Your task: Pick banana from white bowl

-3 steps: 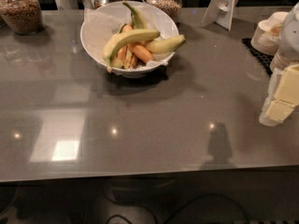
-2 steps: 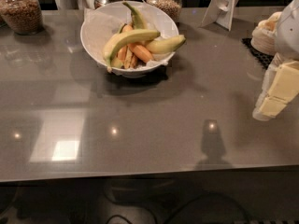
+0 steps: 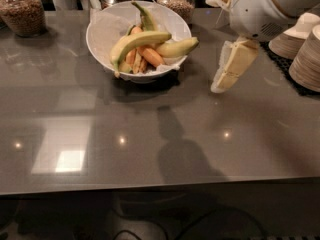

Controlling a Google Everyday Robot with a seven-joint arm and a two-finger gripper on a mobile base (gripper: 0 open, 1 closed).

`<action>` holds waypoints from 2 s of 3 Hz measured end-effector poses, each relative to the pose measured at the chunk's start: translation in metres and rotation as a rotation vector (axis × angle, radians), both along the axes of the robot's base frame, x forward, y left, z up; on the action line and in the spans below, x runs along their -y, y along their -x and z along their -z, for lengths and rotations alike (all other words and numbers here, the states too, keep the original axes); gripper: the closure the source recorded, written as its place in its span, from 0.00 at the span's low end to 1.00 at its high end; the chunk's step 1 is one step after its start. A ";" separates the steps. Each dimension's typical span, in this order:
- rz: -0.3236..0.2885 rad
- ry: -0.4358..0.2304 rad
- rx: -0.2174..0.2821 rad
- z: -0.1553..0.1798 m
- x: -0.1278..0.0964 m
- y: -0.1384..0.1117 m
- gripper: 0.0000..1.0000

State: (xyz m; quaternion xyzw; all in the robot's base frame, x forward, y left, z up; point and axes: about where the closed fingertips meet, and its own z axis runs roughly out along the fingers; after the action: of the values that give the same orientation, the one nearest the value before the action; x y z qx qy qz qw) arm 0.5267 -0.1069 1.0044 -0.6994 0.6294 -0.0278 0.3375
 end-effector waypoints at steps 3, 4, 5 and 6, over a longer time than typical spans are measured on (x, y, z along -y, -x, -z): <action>-0.211 -0.044 0.143 -0.014 -0.065 -0.045 0.00; -0.277 -0.037 0.208 -0.009 -0.089 -0.077 0.00; -0.351 -0.039 0.232 0.003 -0.121 -0.112 0.00; -0.410 -0.031 0.237 0.018 -0.145 -0.136 0.14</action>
Offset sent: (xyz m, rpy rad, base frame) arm 0.0260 0.0498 0.0128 0.0525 -0.0732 0.1477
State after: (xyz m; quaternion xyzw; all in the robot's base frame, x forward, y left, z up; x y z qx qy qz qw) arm 0.6632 0.0385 0.9860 -0.7990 0.4308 -0.0307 0.4183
